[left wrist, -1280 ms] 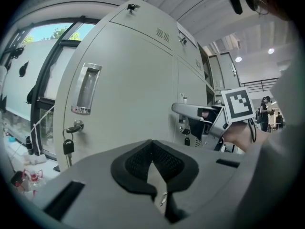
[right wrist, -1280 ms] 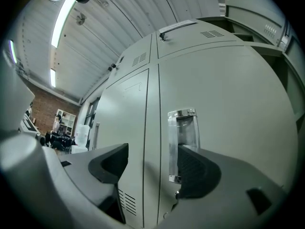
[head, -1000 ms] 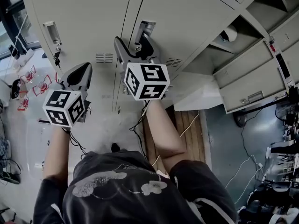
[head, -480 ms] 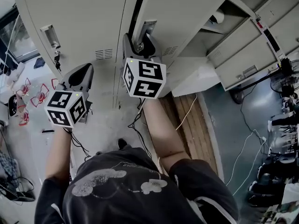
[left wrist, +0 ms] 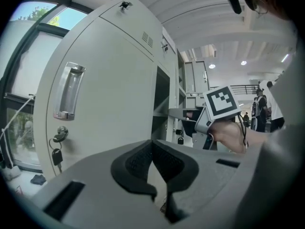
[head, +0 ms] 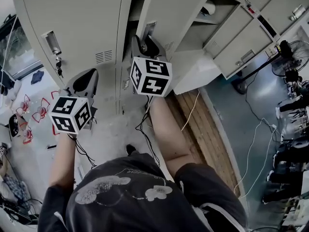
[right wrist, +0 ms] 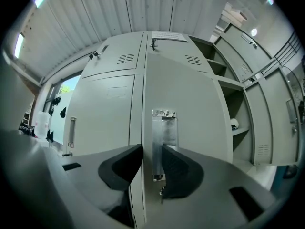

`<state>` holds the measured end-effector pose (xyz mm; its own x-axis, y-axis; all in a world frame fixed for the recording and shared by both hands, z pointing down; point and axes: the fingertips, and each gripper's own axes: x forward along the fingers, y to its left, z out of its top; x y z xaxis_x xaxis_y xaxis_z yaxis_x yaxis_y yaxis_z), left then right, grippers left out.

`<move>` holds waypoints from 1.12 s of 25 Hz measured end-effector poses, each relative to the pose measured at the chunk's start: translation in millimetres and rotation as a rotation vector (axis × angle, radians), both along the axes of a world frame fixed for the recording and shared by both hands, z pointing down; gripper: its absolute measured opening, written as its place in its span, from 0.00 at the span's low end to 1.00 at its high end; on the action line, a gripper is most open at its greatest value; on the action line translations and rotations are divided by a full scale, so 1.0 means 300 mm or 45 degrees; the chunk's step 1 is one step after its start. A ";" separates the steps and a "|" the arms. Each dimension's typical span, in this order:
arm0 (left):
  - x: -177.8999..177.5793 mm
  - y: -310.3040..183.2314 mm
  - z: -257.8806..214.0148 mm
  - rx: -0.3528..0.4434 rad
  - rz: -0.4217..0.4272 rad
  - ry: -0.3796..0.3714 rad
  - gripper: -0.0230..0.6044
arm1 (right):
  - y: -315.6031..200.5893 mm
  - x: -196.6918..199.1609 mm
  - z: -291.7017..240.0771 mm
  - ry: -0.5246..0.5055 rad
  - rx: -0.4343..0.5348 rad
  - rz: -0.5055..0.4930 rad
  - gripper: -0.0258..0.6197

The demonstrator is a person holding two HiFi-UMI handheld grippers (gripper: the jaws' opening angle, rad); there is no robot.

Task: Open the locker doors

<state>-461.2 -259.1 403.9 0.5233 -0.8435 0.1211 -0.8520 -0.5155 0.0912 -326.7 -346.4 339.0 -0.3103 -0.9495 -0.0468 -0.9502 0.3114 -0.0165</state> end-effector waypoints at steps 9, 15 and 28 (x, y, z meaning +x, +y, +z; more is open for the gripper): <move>0.038 0.062 0.008 -0.002 0.092 -0.002 0.05 | 0.085 0.068 0.000 -0.036 0.011 -0.058 0.28; 0.073 0.090 0.007 -0.003 0.148 0.000 0.05 | 0.143 0.122 -0.003 0.012 0.063 0.019 0.29; 0.141 0.166 0.016 -0.014 0.268 0.029 0.05 | 0.265 0.265 -0.002 0.135 0.097 0.243 0.33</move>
